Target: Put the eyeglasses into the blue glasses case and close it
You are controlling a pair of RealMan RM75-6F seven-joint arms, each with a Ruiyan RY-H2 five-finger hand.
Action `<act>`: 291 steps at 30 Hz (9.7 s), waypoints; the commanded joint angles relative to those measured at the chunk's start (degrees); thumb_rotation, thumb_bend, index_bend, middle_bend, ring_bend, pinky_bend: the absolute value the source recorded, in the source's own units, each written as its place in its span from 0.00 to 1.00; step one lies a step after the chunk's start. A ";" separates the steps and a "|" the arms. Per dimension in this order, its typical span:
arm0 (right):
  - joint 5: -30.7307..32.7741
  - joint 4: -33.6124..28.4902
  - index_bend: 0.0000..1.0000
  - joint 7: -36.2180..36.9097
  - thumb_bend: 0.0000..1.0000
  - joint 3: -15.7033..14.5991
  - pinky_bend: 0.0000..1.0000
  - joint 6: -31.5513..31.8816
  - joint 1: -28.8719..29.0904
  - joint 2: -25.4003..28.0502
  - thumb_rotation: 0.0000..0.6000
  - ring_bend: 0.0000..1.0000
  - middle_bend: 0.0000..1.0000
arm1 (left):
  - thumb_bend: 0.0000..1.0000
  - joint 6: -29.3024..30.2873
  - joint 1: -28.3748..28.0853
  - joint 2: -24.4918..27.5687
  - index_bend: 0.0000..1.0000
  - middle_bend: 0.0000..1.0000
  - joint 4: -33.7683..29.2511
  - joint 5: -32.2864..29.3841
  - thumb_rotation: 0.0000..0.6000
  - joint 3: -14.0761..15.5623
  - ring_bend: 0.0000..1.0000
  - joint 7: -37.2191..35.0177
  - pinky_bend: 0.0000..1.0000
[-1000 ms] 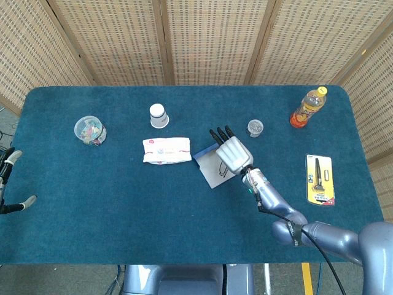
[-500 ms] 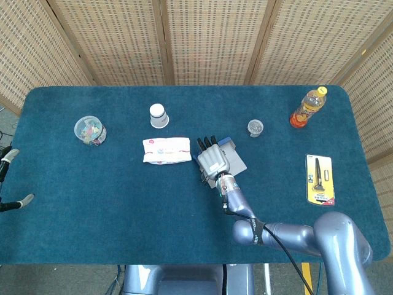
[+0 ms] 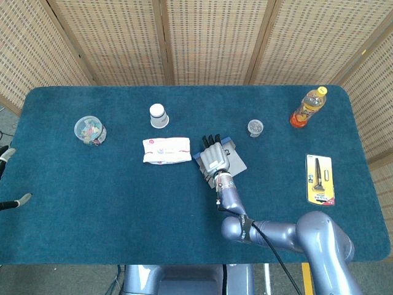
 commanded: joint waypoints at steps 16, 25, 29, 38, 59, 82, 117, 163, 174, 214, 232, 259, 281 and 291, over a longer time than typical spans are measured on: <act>3.88 2.71 0.25 1.29 0.26 1.74 0.10 0.99 0.94 -0.78 1.00 0.00 0.00 | 0.12 -0.62 -0.09 0.50 0.00 0.00 0.51 -0.06 1.00 -0.08 0.00 -1.93 0.00; -4.93 -0.01 0.20 8.21 0.26 1.87 0.10 1.41 -0.54 1.73 1.00 0.00 0.00 | 0.12 -0.62 -0.01 0.71 0.00 0.00 0.75 0.25 1.00 0.01 0.00 -2.82 0.00; -14.91 -4.26 0.20 16.95 0.26 1.16 0.10 0.32 -3.30 5.49 1.00 0.00 0.00 | 0.12 -0.74 -0.05 0.78 0.00 0.00 0.83 0.37 1.00 0.04 0.00 -3.09 0.00; -36.68 -16.90 0.20 37.81 0.58 -3.68 0.10 -2.76 -11.79 17.55 1.00 0.00 0.00 | 0.12 -0.44 -0.06 0.69 0.00 0.00 0.45 1.55 1.00 0.50 0.00 -2.44 0.00; -58.06 -18.54 0.14 50.89 1.00 -12.11 0.10 -10.00 -16.54 21.29 1.00 0.00 0.00 | 0.12 -0.71 -0.68 -0.16 0.00 0.00 -0.69 1.68 1.00 0.90 0.00 1.23 0.00; -38.83 -10.09 0.11 39.40 1.00 -10.57 0.10 -14.89 -14.29 12.99 1.00 0.00 0.02 | 0.12 -1.70 -1.19 -0.10 0.00 0.00 -0.54 0.69 1.00 0.77 0.00 1.26 0.00; -38.84 -9.60 0.09 40.88 0.91 -9.40 0.12 -11.82 -14.04 13.94 1.00 0.00 0.00 | 0.12 -1.79 -1.22 0.02 0.00 0.00 -0.64 0.48 1.00 0.90 0.00 1.10 0.00; -67.62 14.77 0.18 57.80 0.34 -11.53 0.13 -0.11 -22.58 3.93 1.00 0.00 0.00 | 0.12 -2.31 -1.64 -0.39 0.00 0.00 -1.19 0.10 1.00 1.12 0.00 3.07 0.00; -69.04 18.89 0.20 60.46 0.34 -11.87 0.13 -0.48 -23.80 2.00 1.00 0.00 0.00 | 0.12 -2.51 -1.76 -0.51 0.00 0.00 -1.31 -0.12 1.00 1.16 0.00 3.62 0.00; -69.45 28.98 0.26 64.25 0.60 -7.87 0.18 0.48 -23.71 -5.30 1.00 0.00 0.00 | 0.12 -3.00 -1.99 -0.46 0.00 0.00 -1.30 -0.41 1.00 1.18 0.00 3.68 0.00; -68.13 29.89 0.28 65.58 0.67 -5.56 0.19 0.78 -23.12 -5.97 1.00 0.00 0.00 | 0.12 -3.25 -2.07 -0.42 0.00 0.00 -1.21 -0.40 1.00 1.26 0.00 3.55 0.00; -67.63 33.00 0.57 66.30 0.62 -5.07 0.20 -0.52 -21.95 -7.64 1.00 0.00 0.00 | 0.12 -3.57 -2.18 -0.23 0.00 0.00 -1.17 -0.56 1.00 1.26 0.00 3.16 0.00; -72.71 21.77 0.62 64.45 0.62 -9.31 0.20 7.01 -26.03 2.46 1.00 0.00 0.00 | 0.12 -2.67 -1.78 -0.26 0.00 0.00 -1.60 0.69 1.00 1.71 0.00 3.34 0.00; -74.62 14.63 0.63 61.05 0.62 -11.97 0.20 7.53 -28.16 7.64 1.00 0.00 0.00 | 0.12 -2.54 -1.72 -0.26 0.00 0.00 -1.67 0.81 1.00 1.79 0.00 3.39 0.00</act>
